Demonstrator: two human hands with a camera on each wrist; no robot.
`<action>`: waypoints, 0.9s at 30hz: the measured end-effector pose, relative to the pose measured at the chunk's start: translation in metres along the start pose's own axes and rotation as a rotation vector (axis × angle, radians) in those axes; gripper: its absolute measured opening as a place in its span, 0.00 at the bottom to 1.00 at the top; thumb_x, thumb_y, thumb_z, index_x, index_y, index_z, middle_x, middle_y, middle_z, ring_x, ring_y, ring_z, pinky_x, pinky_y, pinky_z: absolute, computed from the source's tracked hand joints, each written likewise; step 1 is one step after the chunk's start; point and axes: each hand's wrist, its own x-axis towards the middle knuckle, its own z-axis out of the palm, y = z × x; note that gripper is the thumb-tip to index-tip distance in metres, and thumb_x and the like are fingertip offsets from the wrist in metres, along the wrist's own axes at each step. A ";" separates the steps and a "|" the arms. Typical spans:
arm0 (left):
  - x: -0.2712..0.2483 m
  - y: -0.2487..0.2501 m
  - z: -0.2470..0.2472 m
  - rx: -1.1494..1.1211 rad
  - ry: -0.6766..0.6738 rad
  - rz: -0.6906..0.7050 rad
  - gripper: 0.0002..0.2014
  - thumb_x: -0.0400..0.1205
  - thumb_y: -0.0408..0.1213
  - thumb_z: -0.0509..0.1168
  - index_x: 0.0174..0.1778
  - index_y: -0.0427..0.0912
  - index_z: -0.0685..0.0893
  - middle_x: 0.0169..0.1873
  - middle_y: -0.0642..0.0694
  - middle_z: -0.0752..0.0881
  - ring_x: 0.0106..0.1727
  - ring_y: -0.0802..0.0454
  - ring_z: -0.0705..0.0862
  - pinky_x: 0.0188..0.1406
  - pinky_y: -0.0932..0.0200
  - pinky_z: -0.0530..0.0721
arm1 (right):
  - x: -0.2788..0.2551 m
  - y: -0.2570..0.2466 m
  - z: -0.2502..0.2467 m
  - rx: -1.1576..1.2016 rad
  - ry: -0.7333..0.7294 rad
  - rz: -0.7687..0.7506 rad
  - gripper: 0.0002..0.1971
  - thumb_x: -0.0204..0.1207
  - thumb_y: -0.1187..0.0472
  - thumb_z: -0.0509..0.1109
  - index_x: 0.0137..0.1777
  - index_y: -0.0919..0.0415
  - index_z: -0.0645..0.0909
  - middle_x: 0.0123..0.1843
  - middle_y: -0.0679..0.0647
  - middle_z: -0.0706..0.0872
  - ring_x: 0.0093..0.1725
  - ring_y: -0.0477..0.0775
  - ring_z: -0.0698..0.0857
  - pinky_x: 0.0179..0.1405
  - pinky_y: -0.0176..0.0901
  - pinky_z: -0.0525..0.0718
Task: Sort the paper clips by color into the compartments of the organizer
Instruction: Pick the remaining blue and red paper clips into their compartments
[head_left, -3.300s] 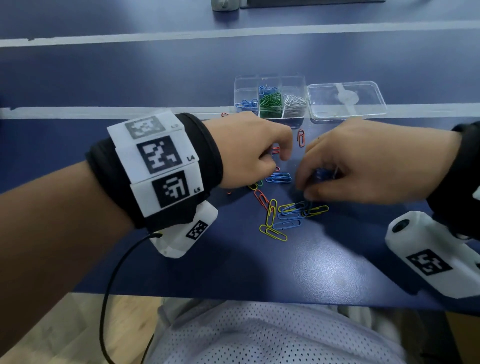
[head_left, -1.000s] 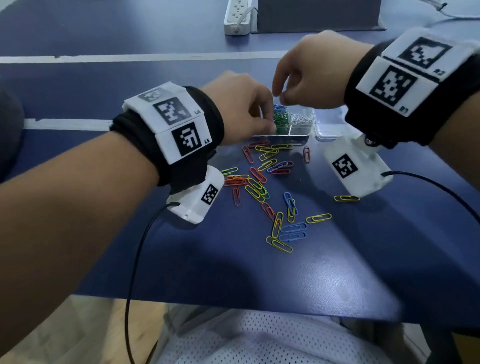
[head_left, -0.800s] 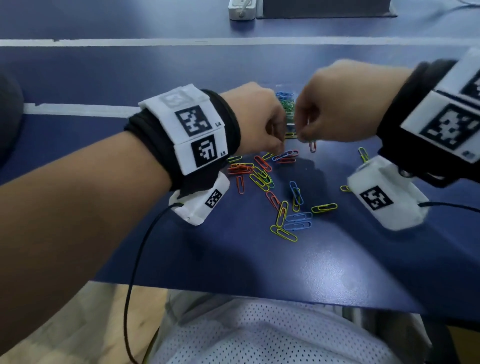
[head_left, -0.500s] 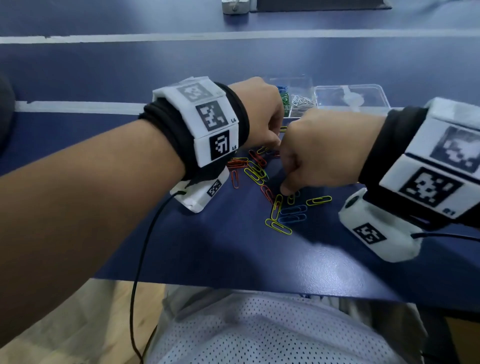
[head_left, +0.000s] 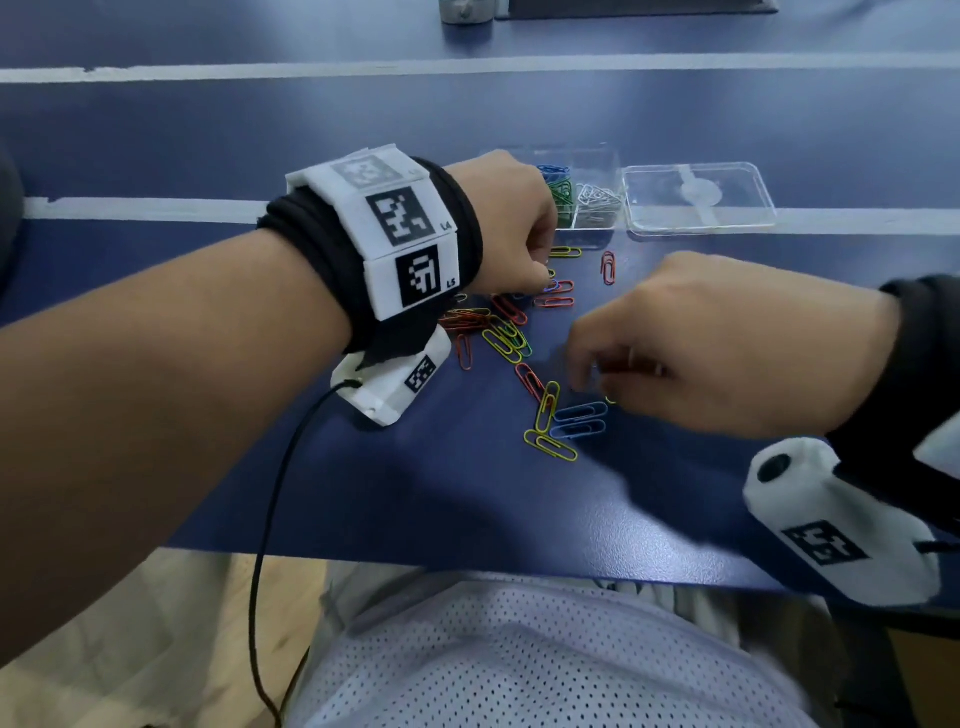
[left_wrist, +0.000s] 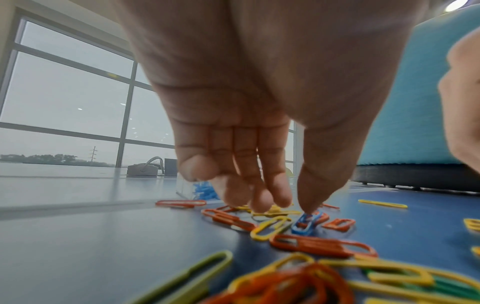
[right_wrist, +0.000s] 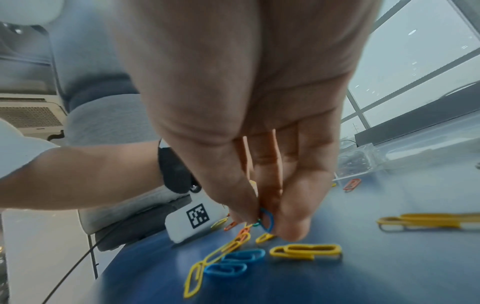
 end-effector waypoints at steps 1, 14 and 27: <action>0.000 -0.001 0.000 0.004 0.001 0.003 0.06 0.73 0.44 0.68 0.39 0.46 0.87 0.24 0.55 0.77 0.36 0.51 0.78 0.42 0.59 0.78 | -0.003 -0.002 0.000 -0.005 -0.011 -0.004 0.12 0.73 0.56 0.62 0.53 0.41 0.82 0.36 0.43 0.82 0.38 0.50 0.71 0.46 0.43 0.78; -0.002 -0.002 -0.005 -0.019 -0.016 -0.010 0.08 0.75 0.43 0.69 0.46 0.47 0.90 0.41 0.47 0.90 0.41 0.52 0.81 0.50 0.57 0.81 | 0.000 -0.017 0.011 -0.124 -0.104 -0.024 0.11 0.75 0.48 0.66 0.52 0.50 0.83 0.54 0.49 0.82 0.55 0.55 0.81 0.54 0.50 0.81; -0.006 -0.001 -0.008 -0.089 0.042 0.010 0.05 0.73 0.40 0.70 0.43 0.48 0.88 0.34 0.53 0.86 0.38 0.55 0.81 0.44 0.66 0.74 | 0.002 -0.019 0.009 0.004 -0.103 0.039 0.11 0.68 0.58 0.68 0.49 0.44 0.79 0.27 0.40 0.70 0.26 0.37 0.65 0.34 0.39 0.69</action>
